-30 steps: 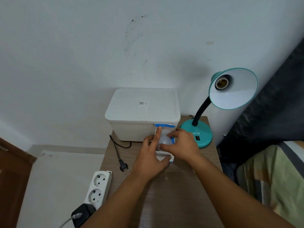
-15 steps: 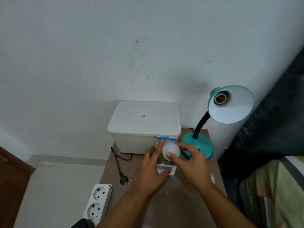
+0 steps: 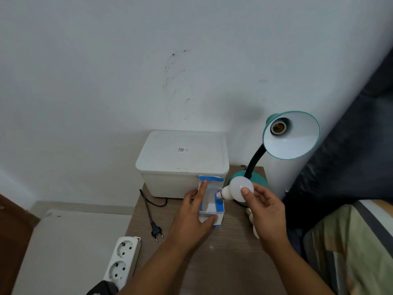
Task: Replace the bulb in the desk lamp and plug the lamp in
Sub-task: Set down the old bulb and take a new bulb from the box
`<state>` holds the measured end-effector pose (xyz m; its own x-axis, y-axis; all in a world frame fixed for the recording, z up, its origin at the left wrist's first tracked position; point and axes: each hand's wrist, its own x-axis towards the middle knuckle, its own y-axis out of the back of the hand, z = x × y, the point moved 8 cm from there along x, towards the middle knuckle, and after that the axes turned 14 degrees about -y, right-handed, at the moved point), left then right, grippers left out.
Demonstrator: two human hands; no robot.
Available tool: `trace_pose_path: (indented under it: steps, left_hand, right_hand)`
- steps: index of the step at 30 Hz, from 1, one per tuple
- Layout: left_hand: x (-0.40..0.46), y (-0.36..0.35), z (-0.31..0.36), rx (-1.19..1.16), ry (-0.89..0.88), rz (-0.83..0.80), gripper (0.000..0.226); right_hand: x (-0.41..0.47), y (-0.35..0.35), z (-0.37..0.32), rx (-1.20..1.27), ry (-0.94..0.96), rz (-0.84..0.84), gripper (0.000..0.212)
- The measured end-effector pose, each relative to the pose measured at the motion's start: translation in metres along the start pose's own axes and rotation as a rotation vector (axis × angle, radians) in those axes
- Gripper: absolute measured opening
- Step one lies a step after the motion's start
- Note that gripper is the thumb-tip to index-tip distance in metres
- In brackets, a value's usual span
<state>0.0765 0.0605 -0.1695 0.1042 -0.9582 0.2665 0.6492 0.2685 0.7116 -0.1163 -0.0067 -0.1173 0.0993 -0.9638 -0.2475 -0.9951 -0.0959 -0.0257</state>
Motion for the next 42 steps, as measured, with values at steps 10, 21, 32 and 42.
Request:
trace_pose_path:
  steps: [10, 21, 32, 42]
  left_hand:
    - [-0.002, 0.005, 0.005, -0.042, -0.015, 0.078, 0.097]
    - [-0.004, 0.002, 0.0, -0.023, -0.008, 0.042, 0.077]
    - [-0.008, 0.001, -0.003, 0.002, -0.024, 0.087, 0.06]
    - [-0.011, 0.005, 0.0, -0.062, 0.015, 0.178, 0.032]
  right_hand:
    - [-0.002, 0.008, 0.005, 0.052, -0.034, 0.009, 0.047]
    - [-0.004, 0.021, 0.01, 0.079, -0.031, 0.046, 0.043]
    - [-0.003, 0.029, 0.018, 0.128, -0.051, 0.06, 0.044]
    - [-0.008, 0.03, 0.022, 0.125, -0.052, 0.015, 0.046]
